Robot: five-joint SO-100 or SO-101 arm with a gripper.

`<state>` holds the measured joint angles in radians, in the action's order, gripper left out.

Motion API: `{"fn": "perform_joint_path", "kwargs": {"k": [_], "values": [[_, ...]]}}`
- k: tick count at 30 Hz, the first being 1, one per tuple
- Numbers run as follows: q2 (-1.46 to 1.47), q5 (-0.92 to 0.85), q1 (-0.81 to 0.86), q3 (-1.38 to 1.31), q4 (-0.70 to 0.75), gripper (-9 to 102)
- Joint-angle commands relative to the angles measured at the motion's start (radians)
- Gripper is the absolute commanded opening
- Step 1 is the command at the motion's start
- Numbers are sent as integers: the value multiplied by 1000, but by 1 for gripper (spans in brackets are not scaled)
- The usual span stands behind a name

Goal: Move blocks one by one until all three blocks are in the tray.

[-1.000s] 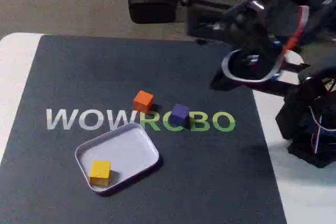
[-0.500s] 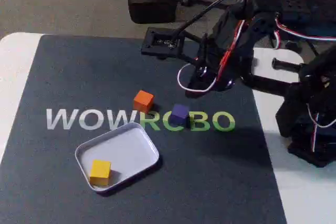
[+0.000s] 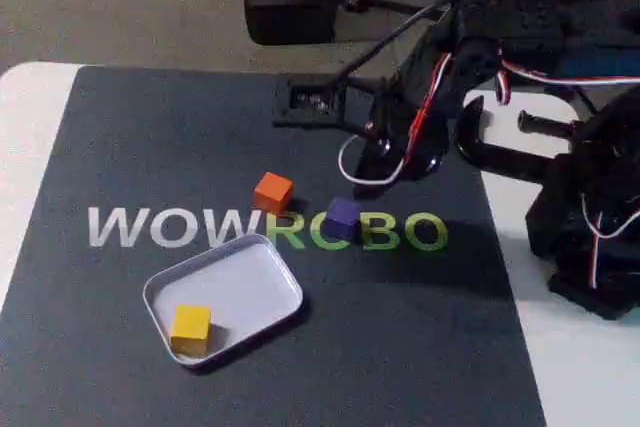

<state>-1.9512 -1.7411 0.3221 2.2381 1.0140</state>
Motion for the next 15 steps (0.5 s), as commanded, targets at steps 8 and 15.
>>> {"fn": "perform_joint_path", "kwargs": {"k": [8,15], "values": [[-40,-29,-29,18,-18,11],[-17,29,-25,15,-63,13]]}}
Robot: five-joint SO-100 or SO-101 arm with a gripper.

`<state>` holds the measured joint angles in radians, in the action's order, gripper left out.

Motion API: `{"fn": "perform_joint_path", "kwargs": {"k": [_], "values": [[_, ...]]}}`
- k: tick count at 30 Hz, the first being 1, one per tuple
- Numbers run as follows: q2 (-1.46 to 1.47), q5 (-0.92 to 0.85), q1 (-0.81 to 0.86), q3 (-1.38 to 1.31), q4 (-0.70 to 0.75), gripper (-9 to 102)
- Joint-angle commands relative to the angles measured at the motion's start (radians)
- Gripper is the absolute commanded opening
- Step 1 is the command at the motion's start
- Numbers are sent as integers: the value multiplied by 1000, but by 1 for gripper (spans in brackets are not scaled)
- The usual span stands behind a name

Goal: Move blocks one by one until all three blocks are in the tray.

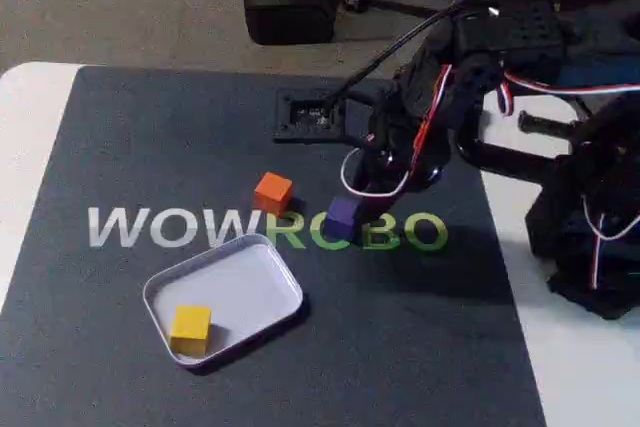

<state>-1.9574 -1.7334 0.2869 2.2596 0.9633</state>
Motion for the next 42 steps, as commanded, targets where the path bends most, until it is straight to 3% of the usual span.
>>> {"fn": "perform_joint_path", "kwargs": {"k": [1,12,26,42], "values": [[-9,35,15,-9,-12,13],[-55,38,49,67,-14,15],[67,94,104,55,-138,17],[101,64,95,55,-130,17]]}}
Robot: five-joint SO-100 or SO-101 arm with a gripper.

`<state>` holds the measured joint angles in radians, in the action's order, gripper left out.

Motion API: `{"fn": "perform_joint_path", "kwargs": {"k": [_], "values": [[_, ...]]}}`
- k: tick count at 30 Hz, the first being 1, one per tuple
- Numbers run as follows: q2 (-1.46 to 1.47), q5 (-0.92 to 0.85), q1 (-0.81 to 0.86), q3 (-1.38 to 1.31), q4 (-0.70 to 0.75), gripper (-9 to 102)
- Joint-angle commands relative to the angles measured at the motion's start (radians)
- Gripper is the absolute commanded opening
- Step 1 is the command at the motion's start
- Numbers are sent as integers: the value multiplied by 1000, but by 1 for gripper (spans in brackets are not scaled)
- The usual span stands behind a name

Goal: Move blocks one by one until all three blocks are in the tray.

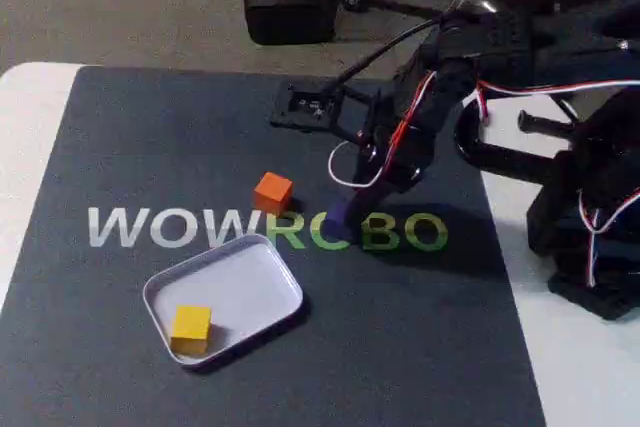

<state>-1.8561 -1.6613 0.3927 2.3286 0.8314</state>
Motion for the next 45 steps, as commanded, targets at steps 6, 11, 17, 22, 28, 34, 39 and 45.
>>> {"fn": "perform_joint_path", "kwargs": {"k": [6,11,17,22,28,34,39,45], "values": [[11,-6,-38,-15,-6,17],[20,5,-49,-23,-8,17],[20,9,-49,-25,-8,17],[25,15,-49,-43,-11,17],[130,87,-63,-163,-14,18],[190,114,-67,-247,-9,18],[176,107,-58,-236,-6,18],[167,104,-55,-229,2,18]]}}
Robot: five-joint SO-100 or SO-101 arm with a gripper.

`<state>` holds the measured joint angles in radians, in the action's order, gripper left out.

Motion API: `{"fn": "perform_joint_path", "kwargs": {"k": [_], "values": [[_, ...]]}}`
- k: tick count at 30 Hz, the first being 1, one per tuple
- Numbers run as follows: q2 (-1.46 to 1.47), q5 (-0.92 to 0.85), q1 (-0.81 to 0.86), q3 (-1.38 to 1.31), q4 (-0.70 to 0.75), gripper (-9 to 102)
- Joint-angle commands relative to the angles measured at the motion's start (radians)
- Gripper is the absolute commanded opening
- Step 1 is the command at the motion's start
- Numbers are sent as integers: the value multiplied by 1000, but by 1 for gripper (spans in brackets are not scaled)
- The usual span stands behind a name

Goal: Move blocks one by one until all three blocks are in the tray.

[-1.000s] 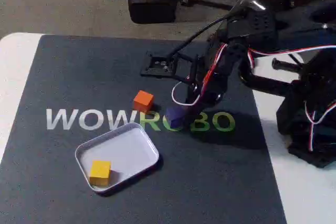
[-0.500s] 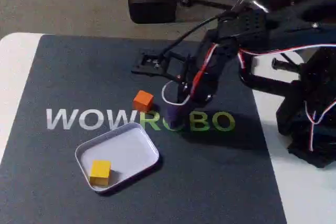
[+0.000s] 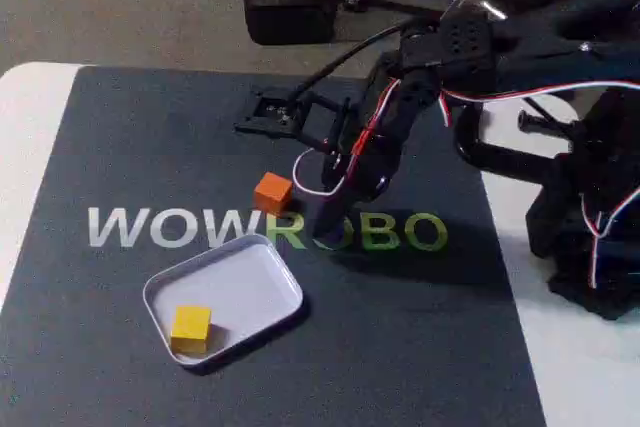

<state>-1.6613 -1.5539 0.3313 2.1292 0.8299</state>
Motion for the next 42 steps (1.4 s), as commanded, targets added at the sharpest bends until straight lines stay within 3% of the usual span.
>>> {"fn": "perform_joint_path", "kwargs": {"k": [1,42], "values": [[-28,-3,6,-29,3,18],[-32,-58,5,11,3,10]]}}
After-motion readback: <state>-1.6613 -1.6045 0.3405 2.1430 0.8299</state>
